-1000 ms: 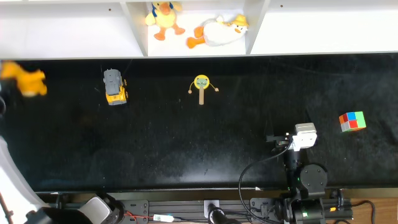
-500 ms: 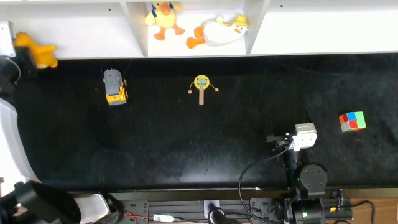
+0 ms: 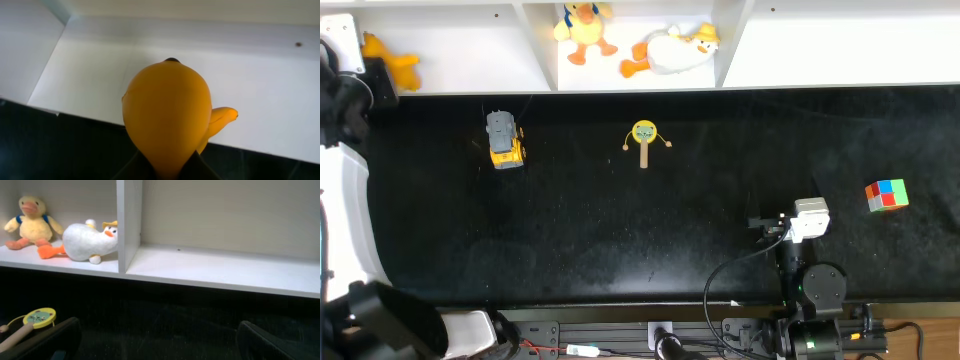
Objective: Store Toys
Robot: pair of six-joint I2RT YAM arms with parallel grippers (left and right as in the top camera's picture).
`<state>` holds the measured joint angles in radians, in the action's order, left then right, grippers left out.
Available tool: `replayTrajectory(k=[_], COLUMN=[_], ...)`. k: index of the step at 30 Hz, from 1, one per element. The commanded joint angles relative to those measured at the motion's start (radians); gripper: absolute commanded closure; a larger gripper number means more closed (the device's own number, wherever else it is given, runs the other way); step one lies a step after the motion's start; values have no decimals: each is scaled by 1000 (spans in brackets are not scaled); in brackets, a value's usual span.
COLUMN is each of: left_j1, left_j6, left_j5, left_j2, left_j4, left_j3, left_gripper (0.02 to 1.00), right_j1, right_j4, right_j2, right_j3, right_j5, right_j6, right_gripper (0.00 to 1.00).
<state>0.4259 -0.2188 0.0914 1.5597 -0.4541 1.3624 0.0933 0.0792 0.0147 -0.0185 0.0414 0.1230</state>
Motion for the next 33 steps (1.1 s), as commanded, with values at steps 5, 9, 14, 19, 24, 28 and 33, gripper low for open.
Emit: replayTrajectory(k=[5,9,14,19,24,28,33], left_j1=[-1,-1,-1,-1,-1,-2,-3], left_j6=[15,16,31,45,46,58,69], left_j5=[-79,-78,-67,-62,-48,-40,-32], left_j2=[25,35,70,93,109,127,153], left_j4=[32,51,77,90,114,132,139], left_j3=[26,26,26,26,26,26,26], left_gripper=[972,965,961,961,958,954,950], right_j1=[-2,-2,-2,-2,-2,-2,-2], right_j4=[-5,-5,-5,-5,-5,-5,-5], right_j2=[-11,-11,-11,-11,-11,-11,-11], right_j3=[14,14,14,14,14,14,14], right_j5=[1,1,1,1,1,1,1], right_j6=[-11,-11,-11,-11,-11,-11,-11], right_gripper=[5,5,5,5,5,5,5])
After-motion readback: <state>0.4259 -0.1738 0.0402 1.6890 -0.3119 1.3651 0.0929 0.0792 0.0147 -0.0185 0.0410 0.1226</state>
